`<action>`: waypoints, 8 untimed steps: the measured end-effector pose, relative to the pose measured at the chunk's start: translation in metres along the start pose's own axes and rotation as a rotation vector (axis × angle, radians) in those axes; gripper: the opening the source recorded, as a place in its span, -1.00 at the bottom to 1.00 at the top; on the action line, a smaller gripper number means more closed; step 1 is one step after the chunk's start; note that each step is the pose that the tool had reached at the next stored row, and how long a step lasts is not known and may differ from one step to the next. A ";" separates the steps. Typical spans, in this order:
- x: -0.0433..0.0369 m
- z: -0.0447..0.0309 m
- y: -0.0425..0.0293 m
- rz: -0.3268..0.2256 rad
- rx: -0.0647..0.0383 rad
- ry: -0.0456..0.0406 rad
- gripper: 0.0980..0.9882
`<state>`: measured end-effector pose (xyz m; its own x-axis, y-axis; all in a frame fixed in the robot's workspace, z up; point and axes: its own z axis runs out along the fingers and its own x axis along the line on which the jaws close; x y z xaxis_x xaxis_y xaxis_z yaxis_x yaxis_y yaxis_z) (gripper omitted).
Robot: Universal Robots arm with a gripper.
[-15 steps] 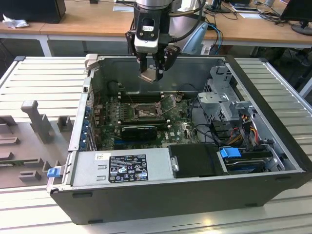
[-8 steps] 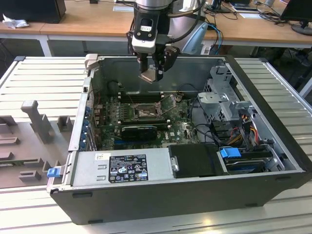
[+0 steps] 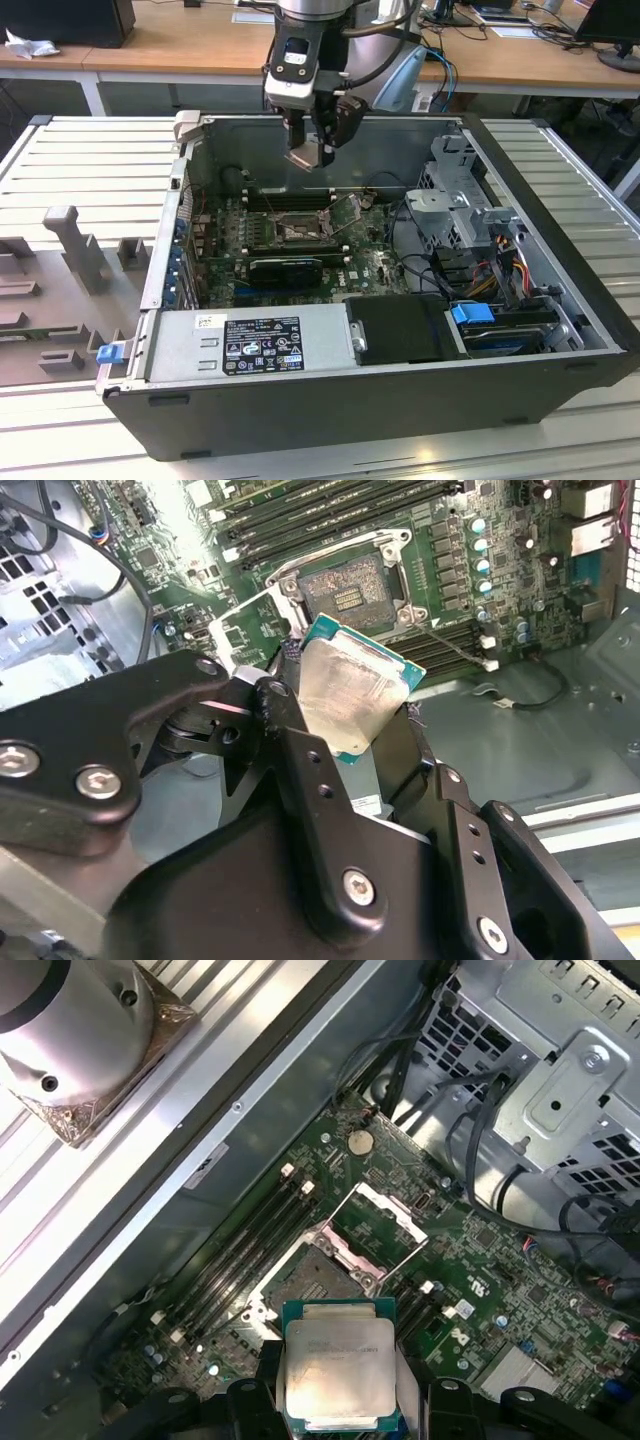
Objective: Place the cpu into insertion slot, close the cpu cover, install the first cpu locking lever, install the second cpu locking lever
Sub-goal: 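Place the cpu into insertion slot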
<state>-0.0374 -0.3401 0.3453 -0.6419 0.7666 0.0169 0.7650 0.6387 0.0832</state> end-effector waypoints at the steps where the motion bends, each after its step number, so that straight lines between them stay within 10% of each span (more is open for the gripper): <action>1: 0.0000 0.0001 0.0000 0.011 0.000 -0.0009 -0.03; 8: 0.0000 0.0006 -0.0001 0.061 -0.001 -0.0051 -0.03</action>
<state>-0.0374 -0.3401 0.3447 -0.5937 0.8045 0.0169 0.8027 0.5906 0.0832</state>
